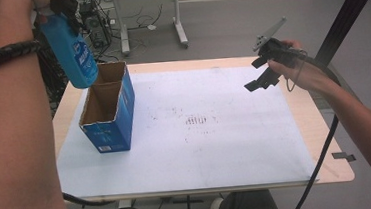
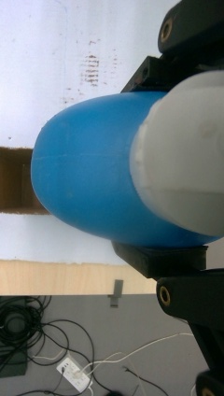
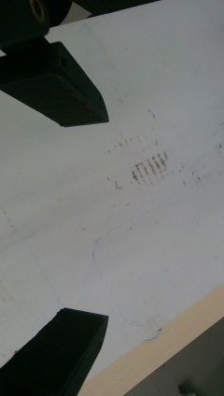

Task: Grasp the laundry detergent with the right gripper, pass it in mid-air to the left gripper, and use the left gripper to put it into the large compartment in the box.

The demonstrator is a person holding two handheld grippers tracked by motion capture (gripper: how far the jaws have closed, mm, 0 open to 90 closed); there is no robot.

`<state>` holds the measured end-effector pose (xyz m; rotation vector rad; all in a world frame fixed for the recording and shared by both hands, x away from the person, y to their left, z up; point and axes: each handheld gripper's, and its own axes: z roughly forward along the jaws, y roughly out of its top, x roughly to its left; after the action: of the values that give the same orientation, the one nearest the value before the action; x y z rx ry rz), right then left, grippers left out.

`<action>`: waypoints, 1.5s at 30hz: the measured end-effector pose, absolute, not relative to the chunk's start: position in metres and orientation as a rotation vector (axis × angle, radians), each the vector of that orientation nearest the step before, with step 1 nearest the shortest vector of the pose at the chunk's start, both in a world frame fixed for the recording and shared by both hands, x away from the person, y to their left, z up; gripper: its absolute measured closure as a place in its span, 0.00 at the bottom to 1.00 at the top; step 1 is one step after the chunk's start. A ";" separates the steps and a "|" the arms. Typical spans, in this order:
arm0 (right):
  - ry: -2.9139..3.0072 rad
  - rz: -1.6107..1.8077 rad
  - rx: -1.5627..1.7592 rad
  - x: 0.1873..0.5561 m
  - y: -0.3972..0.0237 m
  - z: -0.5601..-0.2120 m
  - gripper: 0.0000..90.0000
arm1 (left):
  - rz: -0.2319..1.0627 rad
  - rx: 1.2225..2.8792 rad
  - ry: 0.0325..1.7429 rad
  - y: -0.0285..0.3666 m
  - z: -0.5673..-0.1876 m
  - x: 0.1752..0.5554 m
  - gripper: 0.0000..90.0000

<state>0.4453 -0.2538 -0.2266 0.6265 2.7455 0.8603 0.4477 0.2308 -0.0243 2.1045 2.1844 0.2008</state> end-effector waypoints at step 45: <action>2.755 0.801 0.616 0.444 -0.251 -0.232 0.05 | 0.156 2.053 2.208 0.243 -0.099 0.455 0.41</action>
<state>0.4443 -0.2508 -0.2317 0.6163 2.7545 0.8011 0.4552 0.2430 -0.0989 2.0530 2.2081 0.1555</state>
